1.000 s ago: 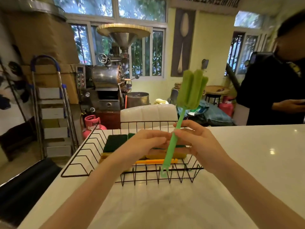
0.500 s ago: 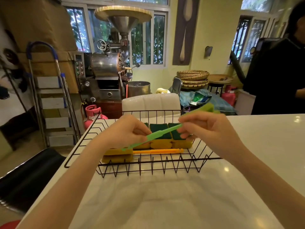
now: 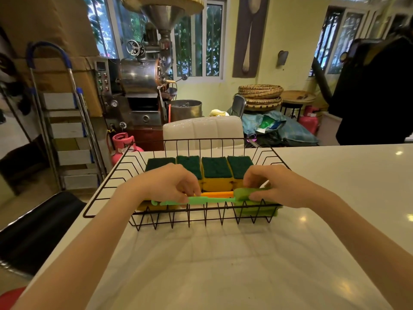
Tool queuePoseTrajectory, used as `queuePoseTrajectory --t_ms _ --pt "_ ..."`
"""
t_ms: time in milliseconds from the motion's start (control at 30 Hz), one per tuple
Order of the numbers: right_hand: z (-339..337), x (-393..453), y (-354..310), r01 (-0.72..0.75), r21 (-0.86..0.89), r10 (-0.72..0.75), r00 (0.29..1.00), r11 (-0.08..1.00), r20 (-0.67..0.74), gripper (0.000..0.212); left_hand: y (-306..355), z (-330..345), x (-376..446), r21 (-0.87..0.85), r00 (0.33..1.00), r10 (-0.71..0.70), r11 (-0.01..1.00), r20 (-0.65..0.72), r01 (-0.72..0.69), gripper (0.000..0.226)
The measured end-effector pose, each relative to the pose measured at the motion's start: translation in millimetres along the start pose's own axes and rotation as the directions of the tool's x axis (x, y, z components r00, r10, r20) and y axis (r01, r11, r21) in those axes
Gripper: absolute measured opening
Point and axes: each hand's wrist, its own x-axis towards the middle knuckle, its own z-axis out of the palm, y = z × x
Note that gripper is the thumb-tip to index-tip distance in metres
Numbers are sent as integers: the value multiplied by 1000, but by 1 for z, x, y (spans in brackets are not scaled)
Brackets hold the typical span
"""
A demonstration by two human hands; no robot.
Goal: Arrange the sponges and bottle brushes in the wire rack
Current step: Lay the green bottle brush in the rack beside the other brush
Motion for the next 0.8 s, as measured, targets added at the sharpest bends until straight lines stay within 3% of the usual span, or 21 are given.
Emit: queuePoseTrajectory --t_ms 100,300,500,800 --pt "0 4 0 -17 -6 17 999 1000 28 23 3 2 1 57 999 28 998 38 -30 24" --pt "3 3 -2 -37 73 34 999 997 35 11 8 6 6 133 987 -51 991 152 31 25" --pt "3 1 -6 -124 122 115 991 985 74 27 5 10 7 1 959 -220 975 181 223 46" --pt "2 -2 -6 -144 82 134 984 986 117 36 7 10 6 29 943 -268 963 198 268 54"
